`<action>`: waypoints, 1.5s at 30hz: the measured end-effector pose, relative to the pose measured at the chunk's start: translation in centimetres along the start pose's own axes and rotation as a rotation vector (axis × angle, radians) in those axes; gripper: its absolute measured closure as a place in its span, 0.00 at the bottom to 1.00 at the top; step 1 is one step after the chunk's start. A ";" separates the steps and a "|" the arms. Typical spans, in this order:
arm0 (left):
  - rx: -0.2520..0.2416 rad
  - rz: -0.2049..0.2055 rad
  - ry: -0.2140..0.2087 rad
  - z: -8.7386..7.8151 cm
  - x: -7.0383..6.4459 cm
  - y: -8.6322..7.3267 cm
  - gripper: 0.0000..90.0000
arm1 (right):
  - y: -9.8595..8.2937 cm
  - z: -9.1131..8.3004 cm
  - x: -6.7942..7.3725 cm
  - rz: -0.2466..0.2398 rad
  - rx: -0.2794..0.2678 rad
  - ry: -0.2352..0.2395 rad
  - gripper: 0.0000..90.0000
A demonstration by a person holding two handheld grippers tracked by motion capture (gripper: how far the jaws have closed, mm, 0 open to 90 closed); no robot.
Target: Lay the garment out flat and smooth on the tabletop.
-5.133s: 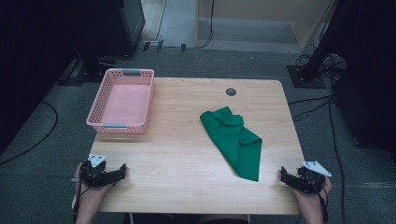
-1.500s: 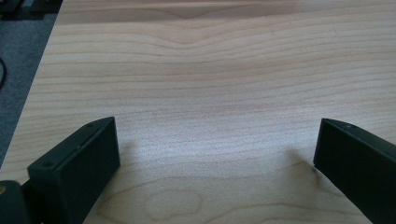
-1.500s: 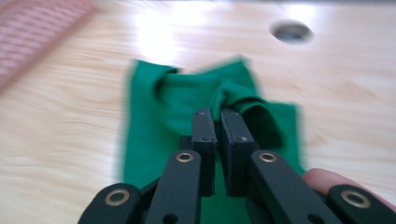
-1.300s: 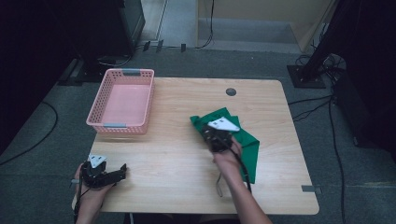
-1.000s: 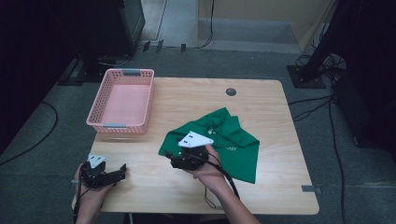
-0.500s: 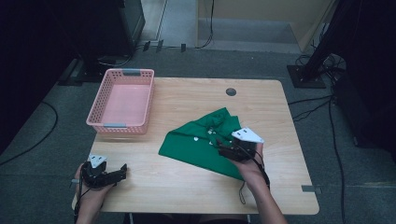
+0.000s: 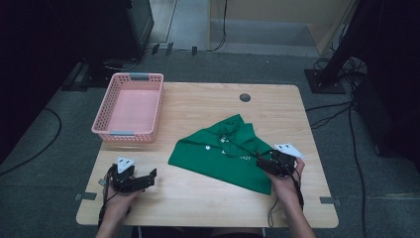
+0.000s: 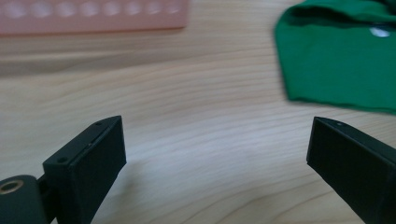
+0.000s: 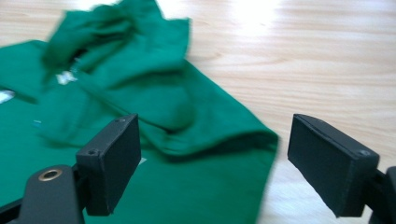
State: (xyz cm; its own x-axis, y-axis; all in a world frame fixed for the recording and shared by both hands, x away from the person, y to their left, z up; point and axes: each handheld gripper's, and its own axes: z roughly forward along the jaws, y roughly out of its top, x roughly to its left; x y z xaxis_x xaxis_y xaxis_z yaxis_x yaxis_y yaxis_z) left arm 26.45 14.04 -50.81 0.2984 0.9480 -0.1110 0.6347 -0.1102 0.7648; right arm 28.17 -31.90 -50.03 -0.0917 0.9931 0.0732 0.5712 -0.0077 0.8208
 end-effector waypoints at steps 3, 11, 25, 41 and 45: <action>0.020 0.031 -0.017 1.2 -1.4 0.9 0.06 | -0.4 -0.1 -1.0 0.025 0.012 -0.012 0.19; 0.030 0.061 -0.001 4.0 -4.2 2.6 0.17 | -2.0 -0.5 -2.0 0.018 0.051 -0.021 0.19; 0.049 0.112 0.098 6.3 -5.8 3.1 0.37 | -3.7 -0.8 -2.4 -0.043 0.106 -0.076 0.16; 0.057 0.146 0.057 1.9 -7.8 -0.9 0.38 | -3.4 -0.3 -3.3 -0.044 0.107 -0.070 0.16; 0.080 0.161 0.034 1.4 -7.9 -1.2 0.38 | -3.2 -0.1 -3.6 -0.039 0.113 -0.053 0.16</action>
State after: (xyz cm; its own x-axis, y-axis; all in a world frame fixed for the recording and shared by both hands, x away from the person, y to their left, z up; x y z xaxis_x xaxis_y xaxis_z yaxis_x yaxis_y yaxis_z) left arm 24.33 6.29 -51.72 0.3776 0.9255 0.0311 0.6356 -0.2835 0.7181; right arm 26.53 -35.43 -52.86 -0.0738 0.9972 0.0099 0.6563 0.0411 0.7534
